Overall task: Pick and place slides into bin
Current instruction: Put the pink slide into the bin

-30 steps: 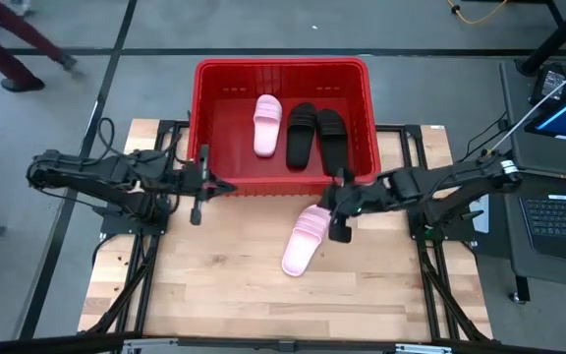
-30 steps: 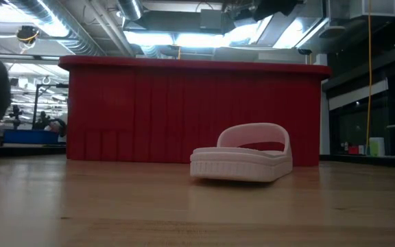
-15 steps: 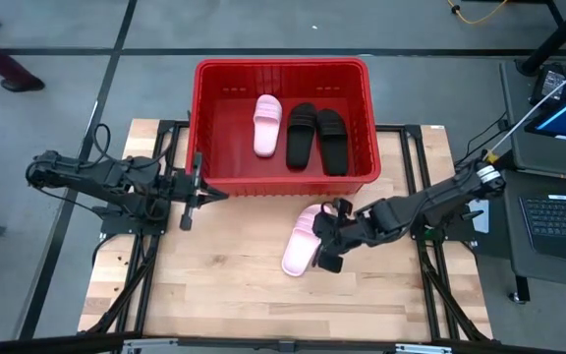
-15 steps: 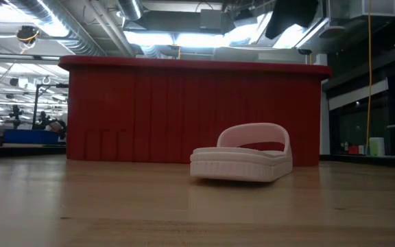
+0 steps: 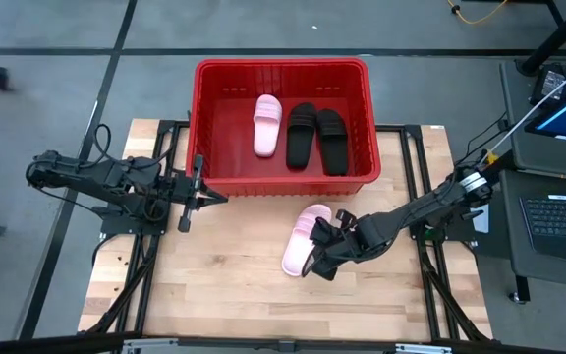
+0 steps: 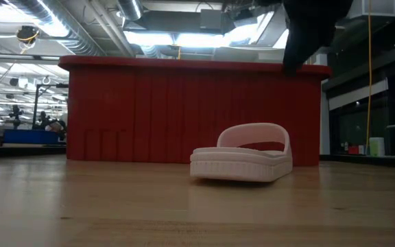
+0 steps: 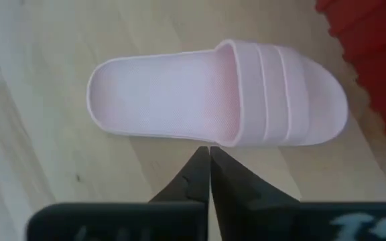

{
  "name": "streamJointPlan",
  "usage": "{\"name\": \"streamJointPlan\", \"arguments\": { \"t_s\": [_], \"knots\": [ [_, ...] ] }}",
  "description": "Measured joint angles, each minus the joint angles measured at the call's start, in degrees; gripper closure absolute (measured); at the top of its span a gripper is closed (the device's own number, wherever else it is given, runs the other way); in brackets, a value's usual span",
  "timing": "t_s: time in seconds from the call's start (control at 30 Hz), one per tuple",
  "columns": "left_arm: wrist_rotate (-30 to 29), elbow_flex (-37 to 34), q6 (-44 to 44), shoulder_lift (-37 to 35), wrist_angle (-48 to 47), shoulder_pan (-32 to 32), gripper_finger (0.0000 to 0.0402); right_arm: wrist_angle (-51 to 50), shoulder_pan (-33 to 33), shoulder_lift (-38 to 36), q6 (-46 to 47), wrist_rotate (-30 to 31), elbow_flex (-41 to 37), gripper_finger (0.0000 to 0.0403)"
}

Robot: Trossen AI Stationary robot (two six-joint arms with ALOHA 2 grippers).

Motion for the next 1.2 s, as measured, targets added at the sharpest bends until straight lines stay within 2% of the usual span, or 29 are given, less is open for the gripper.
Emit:
{"name": "streamJointPlan", "arguments": {
  "t_s": [0.17,0.4,0.53,0.8,1.2],
  "knots": [
    [0.02,0.00,-0.41,0.02,-0.34,0.00,0.0400,0.81,0.49,1.88,3.12,0.45,-0.02,0.0345],
    [0.02,0.00,-2.42,0.02,-3.15,0.00,0.0397,1.46,2.98,2.95,11.51,11.02,-0.04,0.0274],
    [0.02,0.00,-2.40,0.06,-3.39,0.00,0.0399,1.22,3.67,3.17,12.96,11.56,-0.81,0.0249],
    [0.02,0.00,-2.38,0.07,-3.11,0.00,0.0396,5.70,4.44,3.36,20.33,14.23,-8.59,0.0227],
    [-0.83,0.00,-2.40,0.07,-2.61,0.00,0.0397,14.55,4.44,3.32,15.55,17.15,-15.36,0.0226]
  ]
}}
